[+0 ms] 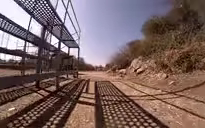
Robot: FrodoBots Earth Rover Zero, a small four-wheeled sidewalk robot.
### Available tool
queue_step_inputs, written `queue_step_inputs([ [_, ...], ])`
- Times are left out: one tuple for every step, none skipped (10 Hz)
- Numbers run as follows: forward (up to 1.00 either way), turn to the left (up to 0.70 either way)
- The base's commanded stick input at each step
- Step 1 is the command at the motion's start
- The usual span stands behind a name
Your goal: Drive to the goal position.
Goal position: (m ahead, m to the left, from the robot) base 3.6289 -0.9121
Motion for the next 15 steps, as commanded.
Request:
queue_step_inputs([
  [0.5, 0.0],
  [0.5, 0.0],
  [0.5, 0.0],
  [0.5, 0.0],
  [0.5, 0.0],
  [0.5, 0.0],
  [0.5, 0.0],
  [0.5, 0.0],
  [0.5, 0.0],
  [0.5, 0.0],
  [0.5, 0.0],
  [0.5, 0.0],
  [0.5, 0.0],
  [0.5, 0.0],
  [0.5, 0.21],
])
